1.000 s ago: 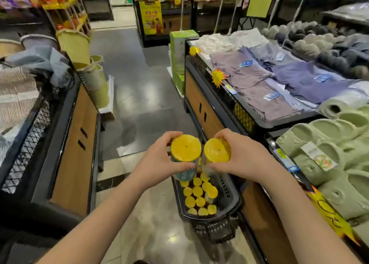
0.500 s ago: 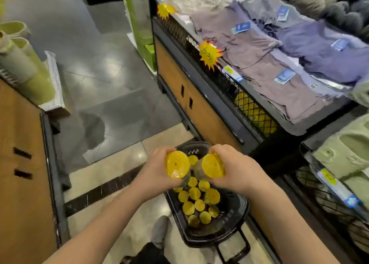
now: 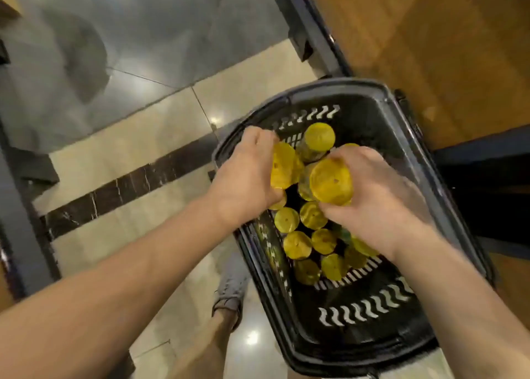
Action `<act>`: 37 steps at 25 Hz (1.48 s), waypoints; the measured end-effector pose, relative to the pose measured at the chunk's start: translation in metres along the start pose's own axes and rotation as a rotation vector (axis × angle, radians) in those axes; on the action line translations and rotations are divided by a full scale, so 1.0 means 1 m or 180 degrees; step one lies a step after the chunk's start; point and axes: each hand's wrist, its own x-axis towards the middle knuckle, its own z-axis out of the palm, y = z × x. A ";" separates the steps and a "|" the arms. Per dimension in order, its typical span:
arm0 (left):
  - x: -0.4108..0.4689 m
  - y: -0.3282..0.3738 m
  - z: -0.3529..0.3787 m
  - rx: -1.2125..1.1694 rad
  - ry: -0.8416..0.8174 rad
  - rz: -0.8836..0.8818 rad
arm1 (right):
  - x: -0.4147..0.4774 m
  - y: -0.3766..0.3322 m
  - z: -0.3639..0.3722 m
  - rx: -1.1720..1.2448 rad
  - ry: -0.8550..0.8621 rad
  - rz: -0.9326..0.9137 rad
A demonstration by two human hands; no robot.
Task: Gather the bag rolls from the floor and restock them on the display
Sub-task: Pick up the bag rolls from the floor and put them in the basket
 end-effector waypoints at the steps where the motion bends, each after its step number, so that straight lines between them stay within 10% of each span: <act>1: 0.014 -0.008 0.019 0.0225 -0.0007 0.0047 | 0.008 0.007 0.018 0.0001 0.0022 0.0017; 24: 0.048 -0.029 0.055 0.1870 -0.0688 -0.0038 | 0.112 0.008 0.113 -0.0751 -0.0113 -0.0201; 37: -0.114 0.187 -0.289 0.2025 -0.0024 0.0821 | -0.099 -0.114 -0.284 -0.0803 0.0773 -0.0593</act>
